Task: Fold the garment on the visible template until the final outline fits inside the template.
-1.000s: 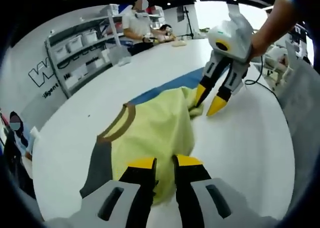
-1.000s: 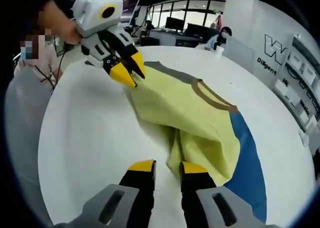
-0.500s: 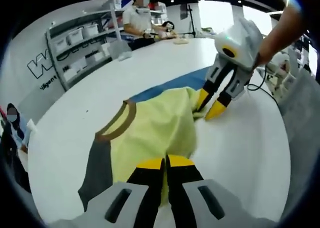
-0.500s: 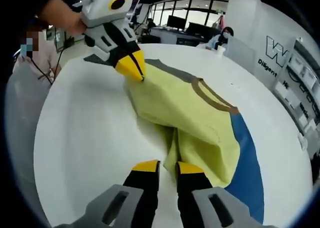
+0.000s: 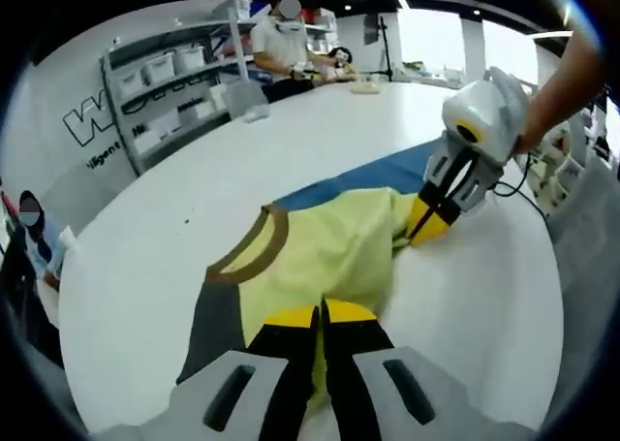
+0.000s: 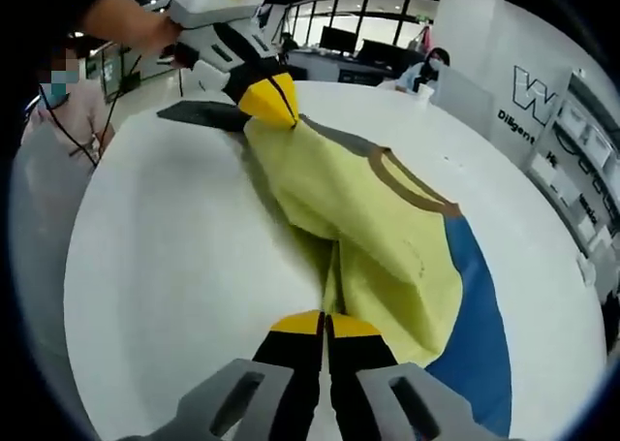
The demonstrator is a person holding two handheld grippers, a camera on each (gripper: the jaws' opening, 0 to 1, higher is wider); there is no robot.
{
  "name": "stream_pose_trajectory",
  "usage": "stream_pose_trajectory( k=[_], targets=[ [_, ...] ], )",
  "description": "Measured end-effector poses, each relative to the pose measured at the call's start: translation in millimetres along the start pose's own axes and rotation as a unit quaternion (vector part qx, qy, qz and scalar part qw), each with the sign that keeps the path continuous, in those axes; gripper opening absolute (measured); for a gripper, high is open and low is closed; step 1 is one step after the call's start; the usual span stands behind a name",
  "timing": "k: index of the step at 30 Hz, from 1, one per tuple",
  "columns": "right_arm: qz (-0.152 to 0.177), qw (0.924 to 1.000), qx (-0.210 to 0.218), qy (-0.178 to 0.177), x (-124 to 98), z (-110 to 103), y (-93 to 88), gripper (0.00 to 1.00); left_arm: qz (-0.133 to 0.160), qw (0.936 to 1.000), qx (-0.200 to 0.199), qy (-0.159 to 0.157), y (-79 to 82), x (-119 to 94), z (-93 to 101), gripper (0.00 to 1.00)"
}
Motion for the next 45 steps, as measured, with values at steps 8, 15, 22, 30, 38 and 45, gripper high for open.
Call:
stream_pose_trajectory(
  k=[8, 15, 22, 30, 38, 45],
  targets=[
    [0.005, 0.9999, 0.015, 0.002, -13, -3, 6.0, 0.00, 0.002, 0.9999, 0.005, 0.012, 8.0, 1, -15.8, 0.09],
    [0.012, 0.9997, 0.019, 0.011, -25, -11, 8.6, 0.00, 0.003, 0.9998, 0.008, 0.019, 12.2, 3, -23.6, 0.09],
    [0.021, 0.9992, 0.022, 0.024, -42, -24, 10.9, 0.00, 0.000, 0.9996, 0.016, 0.022, 14.0, 5, -30.1, 0.09],
    [0.031, 0.9985, 0.019, 0.041, -64, -43, 10.4, 0.00, 0.000, 0.9993, 0.025, 0.028, 16.9, 6, -35.0, 0.09],
    [0.039, 0.9975, 0.019, 0.056, -79, -60, 11.2, 0.00, 0.000, 0.9987, 0.041, 0.029, 19.8, 7, -37.2, 0.09],
    [0.048, 0.9953, 0.027, 0.080, -91, -80, 16.1, 0.00, -0.001, 0.9982, 0.051, 0.031, 19.9, 8, -40.3, 0.09]
  ],
)
Point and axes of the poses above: the point that each gripper's makers call its tool centre point, and the gripper's own axes: x roughly forward along the fingers, z roughly to its right, y roughly out of its top, the point moved 2 cm from there along -x, roughly backward along the fingers, and after that the axes turned 3 degrees about z, right-handed, at the moved point
